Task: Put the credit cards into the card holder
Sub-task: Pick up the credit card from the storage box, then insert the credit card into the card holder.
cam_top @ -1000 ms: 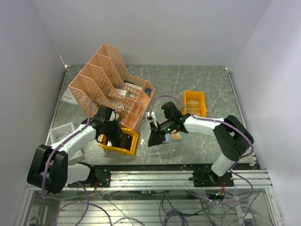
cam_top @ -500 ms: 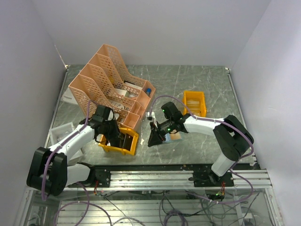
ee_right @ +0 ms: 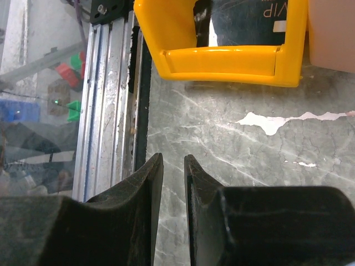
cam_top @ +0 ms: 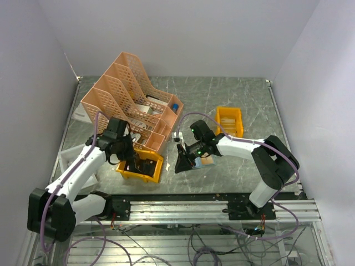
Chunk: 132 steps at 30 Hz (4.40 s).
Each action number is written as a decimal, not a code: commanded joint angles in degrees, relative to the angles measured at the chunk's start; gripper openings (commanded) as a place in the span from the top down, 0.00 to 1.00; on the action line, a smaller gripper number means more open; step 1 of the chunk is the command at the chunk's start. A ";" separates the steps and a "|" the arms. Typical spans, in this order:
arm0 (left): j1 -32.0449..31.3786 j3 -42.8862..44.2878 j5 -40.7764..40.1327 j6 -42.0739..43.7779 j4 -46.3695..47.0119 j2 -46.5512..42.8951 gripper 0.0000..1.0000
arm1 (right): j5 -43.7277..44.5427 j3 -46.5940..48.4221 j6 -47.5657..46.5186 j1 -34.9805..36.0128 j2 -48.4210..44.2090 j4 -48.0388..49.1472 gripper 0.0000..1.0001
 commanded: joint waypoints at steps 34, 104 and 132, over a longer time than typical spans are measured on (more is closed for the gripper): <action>-18.68 -14.68 8.45 -15.42 77.85 -8.72 0.93 | -21.58 10.43 -19.81 -28.31 -16.61 -25.62 0.50; -27.97 -23.07 -2.51 -10.42 71.34 -14.69 0.19 | -10.96 1.71 2.99 -31.37 -21.75 -16.73 1.00; -40.45 -8.69 -17.26 -8.57 55.92 11.36 0.52 | -10.42 7.72 -13.50 -36.49 2.54 -31.39 1.00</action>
